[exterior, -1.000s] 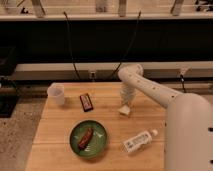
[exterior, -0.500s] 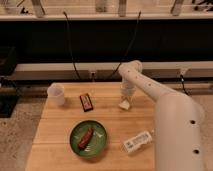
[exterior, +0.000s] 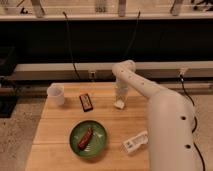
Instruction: Wipe the white sponge on the table
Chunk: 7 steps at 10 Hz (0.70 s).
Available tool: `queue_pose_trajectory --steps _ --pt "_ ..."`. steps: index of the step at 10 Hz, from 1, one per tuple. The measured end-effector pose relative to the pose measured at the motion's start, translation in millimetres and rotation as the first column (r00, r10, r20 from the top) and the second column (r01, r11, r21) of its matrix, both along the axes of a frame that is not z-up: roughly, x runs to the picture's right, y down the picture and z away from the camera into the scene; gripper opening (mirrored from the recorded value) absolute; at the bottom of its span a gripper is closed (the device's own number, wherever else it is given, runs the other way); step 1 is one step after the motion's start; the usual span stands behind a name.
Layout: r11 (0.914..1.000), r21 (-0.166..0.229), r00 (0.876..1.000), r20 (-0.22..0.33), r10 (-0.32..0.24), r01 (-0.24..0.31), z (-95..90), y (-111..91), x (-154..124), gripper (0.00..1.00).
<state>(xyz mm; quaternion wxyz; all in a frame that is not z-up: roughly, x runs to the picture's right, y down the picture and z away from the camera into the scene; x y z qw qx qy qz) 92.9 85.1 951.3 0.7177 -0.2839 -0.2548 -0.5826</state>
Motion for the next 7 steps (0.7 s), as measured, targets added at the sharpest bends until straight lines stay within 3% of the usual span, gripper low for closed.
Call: queue_pose_trajectory --steps 2,5,7 --pt "0.9997 -0.001 0.999 0.04 -0.026 0.026 -1.3 3.3 -23.3 0.0" --pt "0.9996 0.0 0.998 0.047 -0.028 0.028 -1.8 3.7 -26.5 0.0" --pt "0.9976 -0.01 0.993 0.099 -0.067 0.068 -13.1 17.7 -42.9 0.0"
